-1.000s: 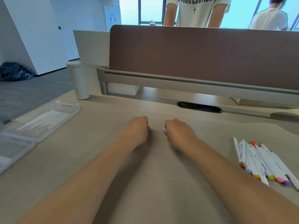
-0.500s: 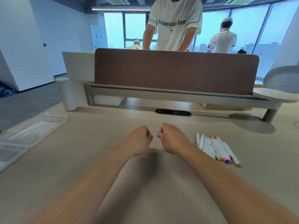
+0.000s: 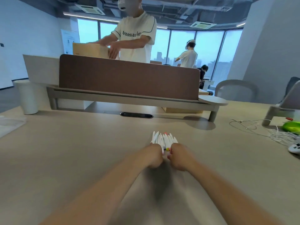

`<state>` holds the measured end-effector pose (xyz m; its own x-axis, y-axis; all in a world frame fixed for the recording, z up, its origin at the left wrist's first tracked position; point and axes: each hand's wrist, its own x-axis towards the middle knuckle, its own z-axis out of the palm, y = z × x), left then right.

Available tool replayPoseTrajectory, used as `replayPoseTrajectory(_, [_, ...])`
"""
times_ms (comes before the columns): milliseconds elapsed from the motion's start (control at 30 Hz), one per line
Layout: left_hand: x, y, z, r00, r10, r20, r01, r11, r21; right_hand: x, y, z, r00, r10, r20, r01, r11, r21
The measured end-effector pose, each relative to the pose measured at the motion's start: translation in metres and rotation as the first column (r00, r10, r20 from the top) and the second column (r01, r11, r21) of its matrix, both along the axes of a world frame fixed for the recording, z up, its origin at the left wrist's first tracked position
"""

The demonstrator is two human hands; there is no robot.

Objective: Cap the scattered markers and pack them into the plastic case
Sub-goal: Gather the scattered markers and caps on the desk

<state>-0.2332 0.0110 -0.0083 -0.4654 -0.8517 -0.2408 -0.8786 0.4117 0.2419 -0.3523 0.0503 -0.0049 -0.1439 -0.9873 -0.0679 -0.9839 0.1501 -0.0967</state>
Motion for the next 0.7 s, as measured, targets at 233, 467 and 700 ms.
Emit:
replayPoseTrajectory(233, [-0.027, -0.006, -0.009, 0.995, 0.093, 0.028, -0.092, 0.996, -0.02, -0.016, -0.008, -0.014, 0.994, -0.091, 0.058, 0.092, 0.996, -0.021])
replayPoseTrajectory(467, [-0.028, -0.01, -0.011, 0.989, 0.14, -0.046, -0.138, 0.99, 0.04, -0.014, -0.009, -0.021, 0.989, -0.045, 0.138, 0.062, 0.991, -0.119])
replayPoseTrajectory(700, [-0.019, -0.002, -0.003, 1.0, 0.019, 0.023, -0.018, 0.999, -0.043, -0.013, -0.007, -0.008, 0.992, -0.061, 0.11, 0.056, 0.997, 0.052])
